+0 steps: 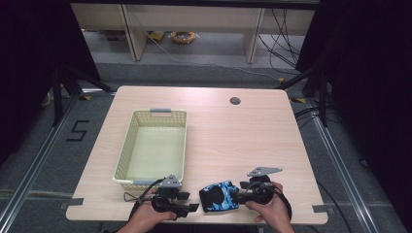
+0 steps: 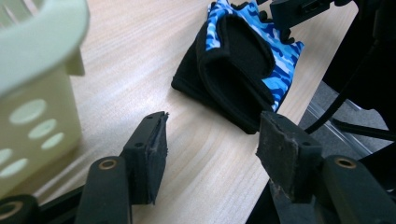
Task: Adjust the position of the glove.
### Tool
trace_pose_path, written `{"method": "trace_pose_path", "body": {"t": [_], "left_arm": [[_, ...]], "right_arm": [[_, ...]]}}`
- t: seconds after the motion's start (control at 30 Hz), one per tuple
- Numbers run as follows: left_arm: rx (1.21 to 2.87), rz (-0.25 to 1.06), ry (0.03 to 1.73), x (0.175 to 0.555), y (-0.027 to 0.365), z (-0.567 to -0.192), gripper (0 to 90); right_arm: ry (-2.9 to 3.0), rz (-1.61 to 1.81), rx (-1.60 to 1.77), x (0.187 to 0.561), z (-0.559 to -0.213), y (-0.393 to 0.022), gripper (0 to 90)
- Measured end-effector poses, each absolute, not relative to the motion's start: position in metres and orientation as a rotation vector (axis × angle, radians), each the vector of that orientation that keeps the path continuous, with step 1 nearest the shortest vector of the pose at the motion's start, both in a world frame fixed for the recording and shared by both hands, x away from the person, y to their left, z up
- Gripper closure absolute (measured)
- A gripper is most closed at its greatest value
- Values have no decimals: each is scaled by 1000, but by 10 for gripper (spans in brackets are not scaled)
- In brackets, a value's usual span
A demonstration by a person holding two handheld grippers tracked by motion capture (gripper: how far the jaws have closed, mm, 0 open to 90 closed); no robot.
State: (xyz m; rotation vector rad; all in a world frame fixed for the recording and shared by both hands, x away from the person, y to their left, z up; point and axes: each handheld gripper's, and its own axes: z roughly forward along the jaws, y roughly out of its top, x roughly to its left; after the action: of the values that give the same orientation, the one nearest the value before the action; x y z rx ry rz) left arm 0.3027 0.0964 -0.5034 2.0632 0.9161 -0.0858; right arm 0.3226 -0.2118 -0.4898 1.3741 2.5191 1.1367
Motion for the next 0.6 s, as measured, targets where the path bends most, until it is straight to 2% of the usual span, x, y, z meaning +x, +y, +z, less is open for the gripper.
{"method": "trace_pose_path", "body": {"t": [0.23,0.37,0.47,0.6], "left_arm": [[2064,-104,930,303,94,-506,393],[2071,-115,933,303,94,-507,384],[2067,-114,935,303,94,-507,384],[2062,-116,943,304,94,-506,388]], "right_arm": [[2536,1099,1367,326,-497,-208,421],[2539,1067,1357,324,-501,-204,459],[2537,1003,1366,322,-500,-202,501],[2541,1027,1376,319,-500,-202,615]]}}
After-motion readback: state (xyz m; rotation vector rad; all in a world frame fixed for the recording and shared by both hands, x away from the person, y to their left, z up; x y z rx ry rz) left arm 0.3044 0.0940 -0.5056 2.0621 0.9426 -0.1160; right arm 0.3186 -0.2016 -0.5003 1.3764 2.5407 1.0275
